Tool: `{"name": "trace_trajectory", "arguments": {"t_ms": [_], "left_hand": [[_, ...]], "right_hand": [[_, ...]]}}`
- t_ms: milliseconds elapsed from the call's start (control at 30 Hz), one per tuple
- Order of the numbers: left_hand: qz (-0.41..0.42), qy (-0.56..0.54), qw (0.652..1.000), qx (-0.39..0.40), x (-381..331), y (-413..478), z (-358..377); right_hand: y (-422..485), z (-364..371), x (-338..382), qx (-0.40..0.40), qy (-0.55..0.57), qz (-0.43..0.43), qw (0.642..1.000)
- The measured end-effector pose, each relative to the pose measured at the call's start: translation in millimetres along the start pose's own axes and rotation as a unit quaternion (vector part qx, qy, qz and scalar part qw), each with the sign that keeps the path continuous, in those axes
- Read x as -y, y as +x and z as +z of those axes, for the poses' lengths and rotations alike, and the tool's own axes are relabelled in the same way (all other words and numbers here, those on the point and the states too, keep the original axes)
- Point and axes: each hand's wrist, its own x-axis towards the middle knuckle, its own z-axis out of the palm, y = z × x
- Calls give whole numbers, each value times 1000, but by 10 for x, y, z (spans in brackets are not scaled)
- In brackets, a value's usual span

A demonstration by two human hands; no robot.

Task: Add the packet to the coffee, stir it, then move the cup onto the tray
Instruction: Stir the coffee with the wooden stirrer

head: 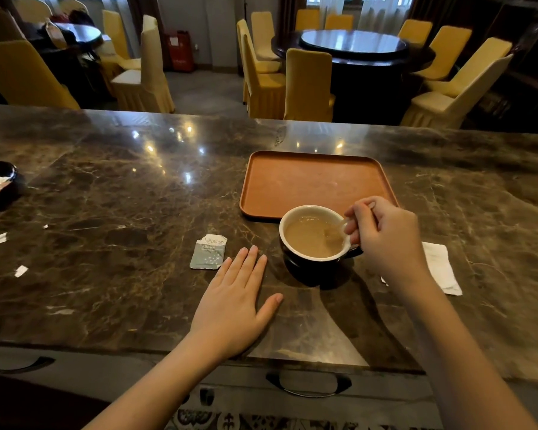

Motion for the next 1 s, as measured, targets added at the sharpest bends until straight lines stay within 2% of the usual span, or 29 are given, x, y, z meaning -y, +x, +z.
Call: {"name": "trace_trajectory", "arguments": {"t_ms": [300, 433, 700, 1000], "left_hand": [[1, 2, 1000, 0, 7, 14, 5], [3, 0, 1000, 1, 3, 11, 4], [1, -1, 1000, 0, -5, 9, -5], [1, 3, 1000, 0, 0, 2, 5]], "right_hand": [[-81, -108, 81, 119, 80, 2, 990], [-23, -260, 41, 99, 31, 6, 995], [52, -111, -18, 3, -38, -12, 999], [-83, 125, 62, 33, 37, -9, 999]]}}
